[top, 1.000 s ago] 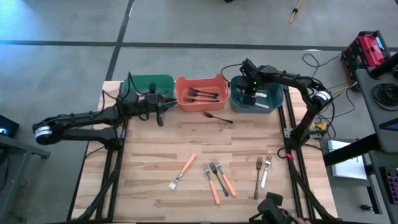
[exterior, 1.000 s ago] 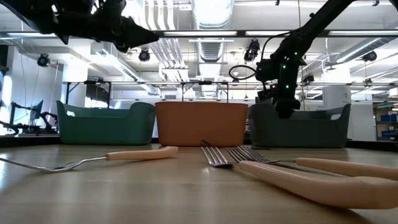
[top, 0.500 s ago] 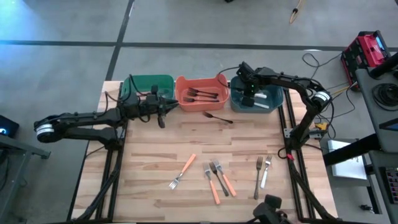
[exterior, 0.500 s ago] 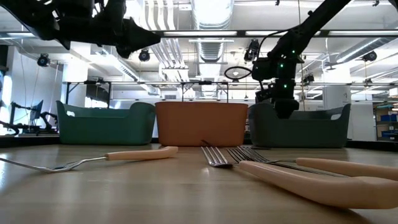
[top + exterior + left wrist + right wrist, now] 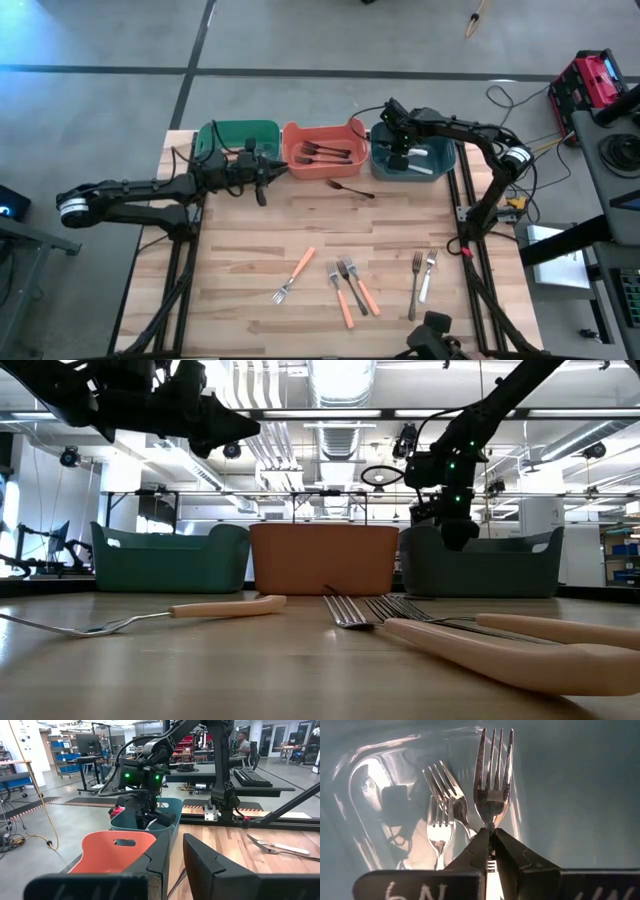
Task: Sort silverware by color (type)
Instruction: Put the white fork into the blue bin, then put the orange fork into the green bin
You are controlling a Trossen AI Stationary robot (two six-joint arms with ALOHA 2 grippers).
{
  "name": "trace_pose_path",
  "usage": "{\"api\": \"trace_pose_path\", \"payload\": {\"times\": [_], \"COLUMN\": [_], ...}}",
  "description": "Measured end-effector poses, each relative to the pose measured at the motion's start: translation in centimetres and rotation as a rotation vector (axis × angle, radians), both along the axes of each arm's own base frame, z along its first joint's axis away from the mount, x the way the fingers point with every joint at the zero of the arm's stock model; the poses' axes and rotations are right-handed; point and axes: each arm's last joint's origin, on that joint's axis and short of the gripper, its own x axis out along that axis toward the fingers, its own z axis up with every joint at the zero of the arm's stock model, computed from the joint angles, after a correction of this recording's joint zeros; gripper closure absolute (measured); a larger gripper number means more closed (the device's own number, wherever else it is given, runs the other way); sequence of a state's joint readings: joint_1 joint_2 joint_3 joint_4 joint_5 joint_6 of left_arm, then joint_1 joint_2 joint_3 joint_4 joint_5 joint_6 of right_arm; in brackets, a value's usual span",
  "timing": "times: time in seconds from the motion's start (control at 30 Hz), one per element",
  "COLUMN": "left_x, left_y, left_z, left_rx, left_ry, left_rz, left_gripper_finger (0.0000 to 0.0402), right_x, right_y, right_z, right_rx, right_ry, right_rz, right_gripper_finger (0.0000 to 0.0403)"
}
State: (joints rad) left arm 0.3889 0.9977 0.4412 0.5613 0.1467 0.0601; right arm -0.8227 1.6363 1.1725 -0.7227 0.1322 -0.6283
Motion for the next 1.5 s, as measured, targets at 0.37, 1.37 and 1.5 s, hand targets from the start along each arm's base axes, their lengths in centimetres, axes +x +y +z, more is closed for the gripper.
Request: {"api": "trace_pose_path", "payload": {"times": [0.37,1.37,1.5], "left_x": [0.0,0.0,0.0], "left_y": [0.0,0.0,0.0], "left_z": [0.0,0.0,0.0], "left_rx": [0.001,0.006,0.006], "left_ry": [0.000,0.000,0.000], "left_rz": [0.000,0.001,0.006], "left_gripper_finger": [0.0364,0.0364,0.0364], "right_x": [0.0,-0.3,-0.5], "right_y": [0.0,0.3,1.1], "right_z": [0.0,0.8,2.1], "right_rx": [-0.002,0.001,-0.004], "right_ry": [-0.002,-0.066,-0.110], "right_rz": [0.000,-0.213,-0.277], "right_gripper_finger": [0.0390,0.0330,0.0347]}}
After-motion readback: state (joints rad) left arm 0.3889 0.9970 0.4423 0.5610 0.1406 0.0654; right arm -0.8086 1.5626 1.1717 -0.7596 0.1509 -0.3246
